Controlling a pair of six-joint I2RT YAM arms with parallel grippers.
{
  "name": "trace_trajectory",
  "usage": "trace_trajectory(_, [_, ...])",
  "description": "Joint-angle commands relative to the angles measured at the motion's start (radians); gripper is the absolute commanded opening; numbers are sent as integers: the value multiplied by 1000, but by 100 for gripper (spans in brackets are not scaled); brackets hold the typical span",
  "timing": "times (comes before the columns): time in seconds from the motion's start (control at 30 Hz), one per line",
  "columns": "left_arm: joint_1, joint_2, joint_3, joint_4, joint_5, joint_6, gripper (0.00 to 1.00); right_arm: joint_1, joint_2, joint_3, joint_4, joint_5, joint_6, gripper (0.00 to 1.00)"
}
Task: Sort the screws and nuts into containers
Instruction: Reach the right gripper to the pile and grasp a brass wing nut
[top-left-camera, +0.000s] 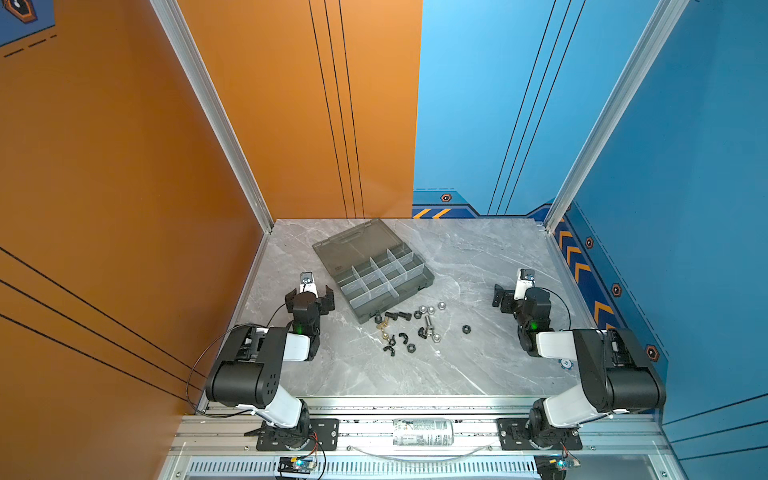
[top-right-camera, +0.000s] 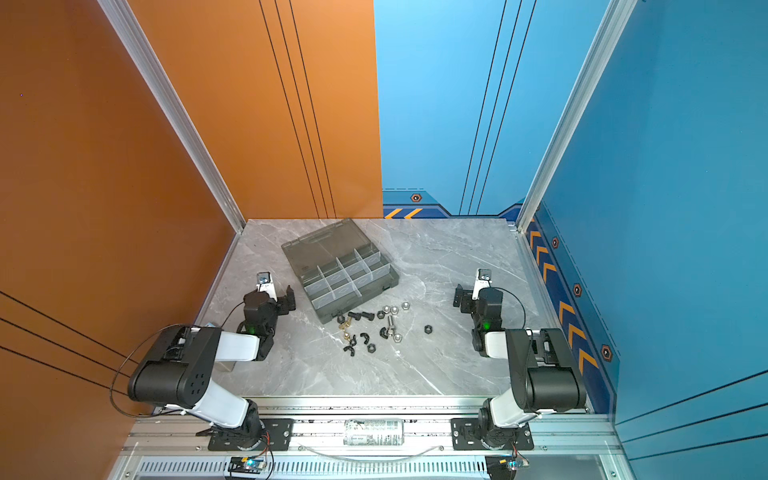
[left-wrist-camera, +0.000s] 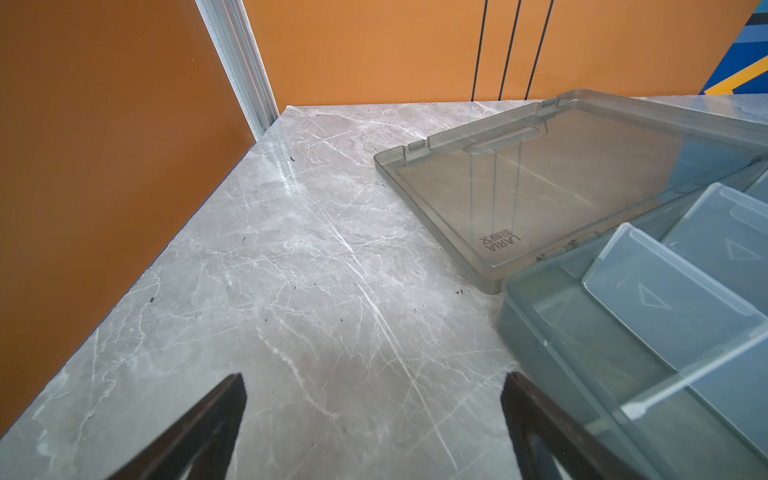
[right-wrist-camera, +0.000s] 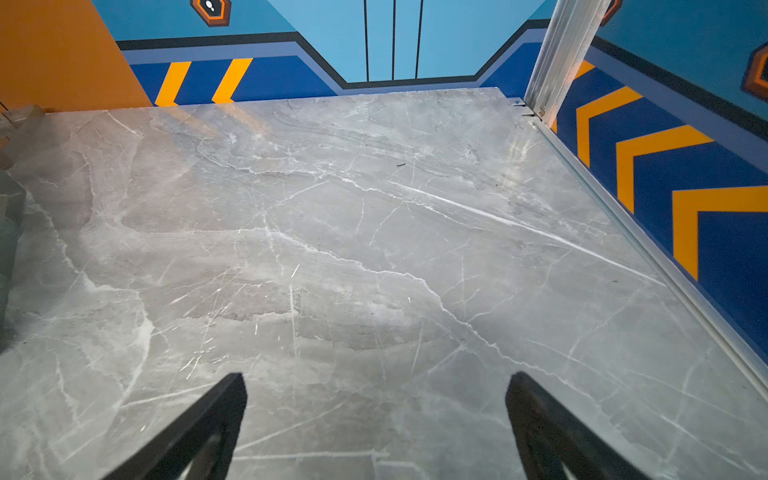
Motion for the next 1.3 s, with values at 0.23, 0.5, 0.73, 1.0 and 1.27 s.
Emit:
trace_trajectory(0.23, [-14,-84,35,-110,23,35,98,21,-58,67,-151,23,-24,100])
trace_trajectory(0.5, [-126,-258,106,-386,-9,96,98,61,-142,308,-637,-64,5,100])
trace_trajectory(0.73, [-256,-388,185,-655,10,-18,98,192,-91,551,-1028,-212,58,100])
trace_trajectory(1.0, [-440,-434,282,-1037,-10,-383,98,404,-9,676,-1183,-268,94,100])
trace_trajectory(1.27, [-491,-458,251,-1163,73,-719,97,529,44,715,-1169,-391,98,95])
